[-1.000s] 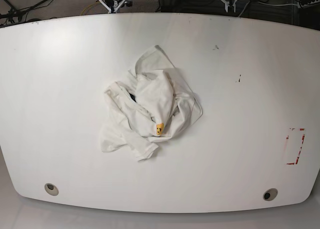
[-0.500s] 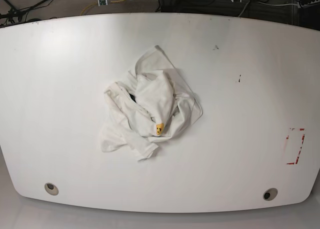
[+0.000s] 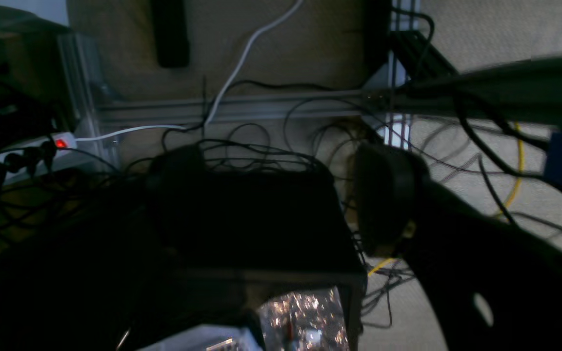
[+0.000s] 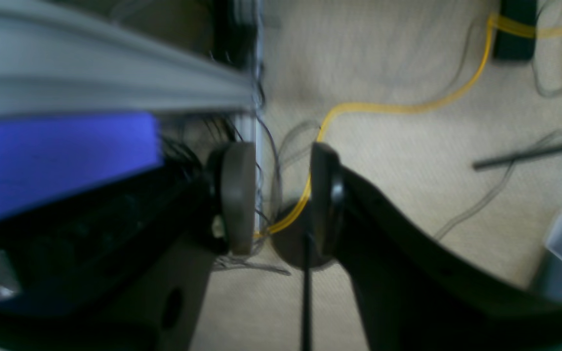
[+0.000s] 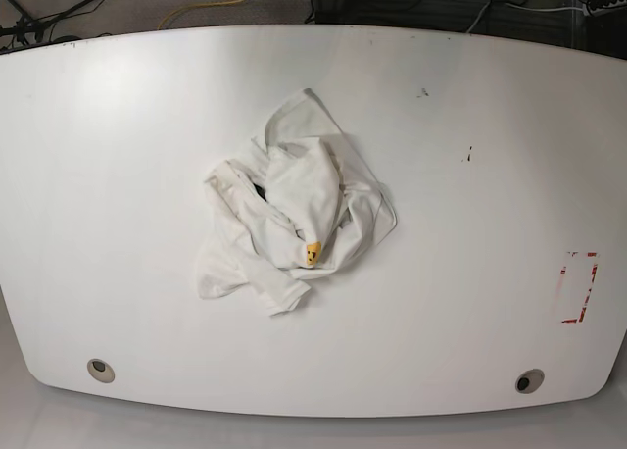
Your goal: Fold the T-shirt properly
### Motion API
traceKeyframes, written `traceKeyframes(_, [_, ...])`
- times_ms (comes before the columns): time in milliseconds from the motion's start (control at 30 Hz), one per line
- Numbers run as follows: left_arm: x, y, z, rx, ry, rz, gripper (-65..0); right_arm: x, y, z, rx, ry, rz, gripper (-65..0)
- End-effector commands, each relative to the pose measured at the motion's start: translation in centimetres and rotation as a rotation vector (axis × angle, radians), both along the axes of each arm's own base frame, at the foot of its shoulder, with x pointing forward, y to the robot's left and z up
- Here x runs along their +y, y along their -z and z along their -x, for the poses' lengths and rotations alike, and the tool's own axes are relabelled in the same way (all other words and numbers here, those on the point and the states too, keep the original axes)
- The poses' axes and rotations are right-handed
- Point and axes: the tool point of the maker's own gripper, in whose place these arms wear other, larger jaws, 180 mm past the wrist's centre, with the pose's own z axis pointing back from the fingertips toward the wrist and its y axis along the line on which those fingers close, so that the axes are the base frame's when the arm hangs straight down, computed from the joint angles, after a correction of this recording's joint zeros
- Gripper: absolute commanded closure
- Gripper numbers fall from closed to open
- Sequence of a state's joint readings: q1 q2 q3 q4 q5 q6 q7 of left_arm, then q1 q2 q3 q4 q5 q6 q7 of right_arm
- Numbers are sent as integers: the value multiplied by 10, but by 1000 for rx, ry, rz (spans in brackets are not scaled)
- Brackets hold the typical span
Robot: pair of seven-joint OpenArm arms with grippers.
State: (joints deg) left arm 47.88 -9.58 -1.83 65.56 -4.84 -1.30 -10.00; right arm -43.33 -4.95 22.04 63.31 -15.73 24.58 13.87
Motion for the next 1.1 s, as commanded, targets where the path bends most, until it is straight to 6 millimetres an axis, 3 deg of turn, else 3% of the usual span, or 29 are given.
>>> traceKeyframes(0, [6, -16, 10, -12, 29, -9, -435, -2, -21, 5, -28, 38, -10, -179])
traceKeyframes(233, [-3, -48, 20, -35, 67, 8, -435, -7, -62, -8, -95, 95, -59, -179])
traceKeyframes(467, [-17, -96, 15, -100, 101, 32, -435, -15, -104, -25, -125, 74, -59, -179])
traceKeyframes(633, [-16, -136, -9, -190, 112, 16, -435, -15, -138, -49, -220, 42, -65, -179])
traceKeyframes(800, [-22, -173, -46, -320, 95, 7, -435, -18, -164, -74, -306, -10, -42, -179])
traceKeyframes(900, [-25, -179, -53, -347, 96, 11, -436, -19, -172, -87, -346, -48, -35, -179])
traceKeyframes(1067, [-35, -180, -76, -408, 97, 35, -440, -21, -185, -130, -464, -85, -18, -179])
